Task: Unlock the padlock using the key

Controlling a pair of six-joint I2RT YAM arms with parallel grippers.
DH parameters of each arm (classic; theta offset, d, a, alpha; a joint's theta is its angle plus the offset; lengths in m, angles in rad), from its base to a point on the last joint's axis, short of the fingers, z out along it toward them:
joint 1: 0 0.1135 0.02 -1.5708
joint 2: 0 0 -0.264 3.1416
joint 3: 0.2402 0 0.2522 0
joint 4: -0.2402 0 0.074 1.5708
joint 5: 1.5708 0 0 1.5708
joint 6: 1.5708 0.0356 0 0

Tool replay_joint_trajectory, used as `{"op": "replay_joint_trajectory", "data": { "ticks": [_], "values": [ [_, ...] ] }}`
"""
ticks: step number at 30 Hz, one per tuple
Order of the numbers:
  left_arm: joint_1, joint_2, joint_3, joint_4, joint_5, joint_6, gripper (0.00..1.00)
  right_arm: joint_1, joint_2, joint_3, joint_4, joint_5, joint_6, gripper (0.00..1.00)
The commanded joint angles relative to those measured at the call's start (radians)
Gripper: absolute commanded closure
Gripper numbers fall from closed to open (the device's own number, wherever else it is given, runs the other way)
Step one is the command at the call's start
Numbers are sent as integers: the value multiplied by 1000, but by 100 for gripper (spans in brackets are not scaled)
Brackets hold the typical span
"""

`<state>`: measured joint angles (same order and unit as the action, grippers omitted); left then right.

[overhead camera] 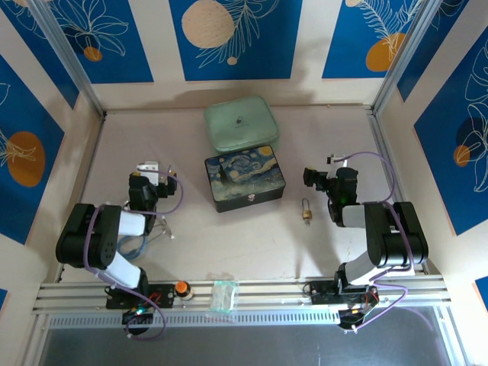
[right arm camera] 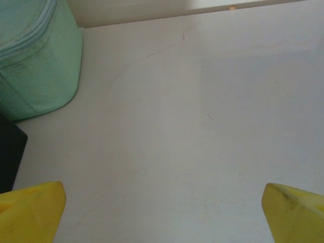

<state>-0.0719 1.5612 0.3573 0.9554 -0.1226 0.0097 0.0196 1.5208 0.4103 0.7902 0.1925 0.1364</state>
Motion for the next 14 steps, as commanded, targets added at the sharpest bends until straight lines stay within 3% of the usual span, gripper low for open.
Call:
{"op": "replay_joint_trajectory", "data": {
  "ticks": [1,14],
  "values": [
    [11,3,6,7,31,15,0,0,0,-3,39,-11,-24,1],
    [11,2,20,-23,102,39,0,0,1,-2,39,-13,-24,1]
  ]
}}
